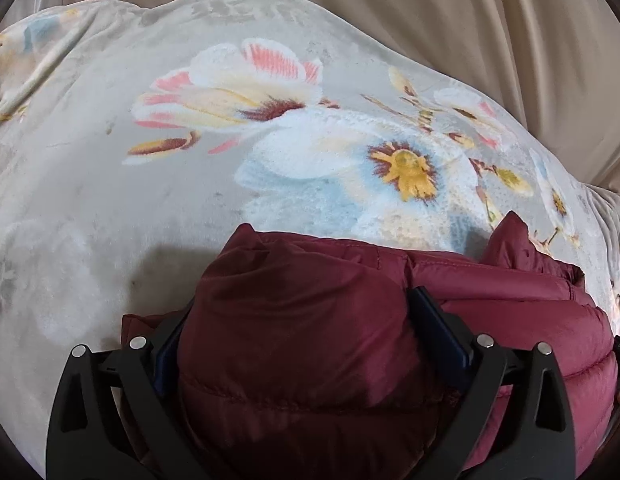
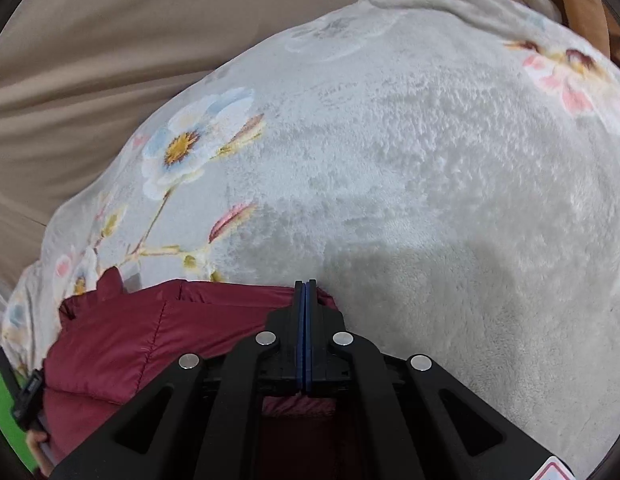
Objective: Fold large clothes
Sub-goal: 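Open the left gripper and release the folded jacket while the right gripper holds it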
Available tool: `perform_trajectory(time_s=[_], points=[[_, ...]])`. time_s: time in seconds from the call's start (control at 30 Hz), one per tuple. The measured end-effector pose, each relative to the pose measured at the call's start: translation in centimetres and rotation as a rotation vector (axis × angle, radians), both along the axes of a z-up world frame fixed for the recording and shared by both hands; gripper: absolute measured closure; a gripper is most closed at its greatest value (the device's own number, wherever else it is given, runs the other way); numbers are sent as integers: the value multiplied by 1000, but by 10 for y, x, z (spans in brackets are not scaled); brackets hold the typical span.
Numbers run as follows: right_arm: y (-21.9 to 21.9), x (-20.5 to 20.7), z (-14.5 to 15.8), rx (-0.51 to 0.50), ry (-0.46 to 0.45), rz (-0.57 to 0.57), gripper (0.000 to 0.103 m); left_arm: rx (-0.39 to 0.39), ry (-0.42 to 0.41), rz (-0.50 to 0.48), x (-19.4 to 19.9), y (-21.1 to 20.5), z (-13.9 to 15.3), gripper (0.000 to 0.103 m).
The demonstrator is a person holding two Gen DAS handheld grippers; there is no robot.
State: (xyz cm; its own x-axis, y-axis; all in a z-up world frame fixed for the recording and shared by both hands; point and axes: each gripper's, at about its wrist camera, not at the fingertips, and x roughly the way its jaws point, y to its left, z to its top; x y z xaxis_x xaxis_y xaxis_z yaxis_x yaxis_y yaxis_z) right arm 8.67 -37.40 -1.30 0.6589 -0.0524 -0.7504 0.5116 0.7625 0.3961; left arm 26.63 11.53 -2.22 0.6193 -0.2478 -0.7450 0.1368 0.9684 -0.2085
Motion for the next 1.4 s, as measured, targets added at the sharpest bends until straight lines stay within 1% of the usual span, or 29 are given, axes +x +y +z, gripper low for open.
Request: perform_trajectory(time_s=[0.1,0.17,0.2,0.23,0.27,0.3,0.33,0.37,0.4,0.47,0.5,0.53,0.57,0.6,0.67,0.73,0.83,0.93,1.0,1.07,1.1,1.13,1.17,1.2,1.23,1.27,1.3,1.33,1.4], points=[[-3,2,-2,21,-2,1,103,-12,-2,-2,0,2,1,8],[-8,-1,2,30,2,8,103,-73,-4,7,-4,12,6,9],[-6,-10,11,21,1,7,103,-110,5,23,-10,21,11,9],[-3,-21,22,3,-16,13,95,-167,8,42,-20,35,18,9],[0,-31,30,-22,-24,15,79,-212,3,54,-30,47,25,9],[3,-42,39,-49,-36,21,68,-237,0,61,-36,56,28,7],[6,-57,48,-76,-49,27,47,-254,2,69,-42,65,31,5],[7,-70,51,-91,-49,34,38,-260,20,91,-48,78,30,5],[8,-74,51,-88,-39,39,38,-258,38,104,-50,84,27,5],[8,-81,39,-16,-4,67,37,-263,114,127,-53,94,9,5],[8,-81,31,30,-1,78,37,-275,128,128,-55,97,1,5],[9,-79,22,73,5,90,38,-277,88,122,-61,97,1,5],[10,-75,16,90,11,95,45,-254,56,118,-67,93,2,5],[14,-70,12,99,7,103,50,-233,54,114,-69,89,3,5],[23,-55,14,62,8,119,68,-189,33,110,-71,80,4,5],[31,-34,19,-3,12,123,74,-167,17,104,-69,74,4,5],[37,-9,17,-85,5,119,75,-115,-22,141,-61,66,2,5],[30,-3,13,-53,-7,97,70,-51,-36,150,-50,56,1,5],[22,-6,11,-7,-22,91,70,-35,-41,146,-47,56,2,5],[17,-17,18,18,-38,48,70,-32,-43,142,-47,56,2,5],[17,-28,29,-12,-53,7,72,-34,-43,141,-47,56,2,5],[21,-33,39,-60,-60,-16,77,-39,-43,142,-47,58,2,5],[33,-37,57,-150,-78,-26,78,-39,-42,143,-47,56,1,5],[39,-38,67,-193,-95,-13,78,-36,-40,142,-45,55,1,5],[53,-35,83,-233,-125,28,78,-34,-41,143,-45,54,1,5],[68,-27,96,-247,-149,87,78,-36,-41,143,-45,55,1,5],[76,-21,102,-248,-157,123,78,-37,-41,143,-45,55,1,5],[89,-9,109,-240,-174,187,78,-39,-41,144,-44,56,1,5],[107,11,112,-248,-187,253,78,-40,-41,147,-47,55,1,5]])
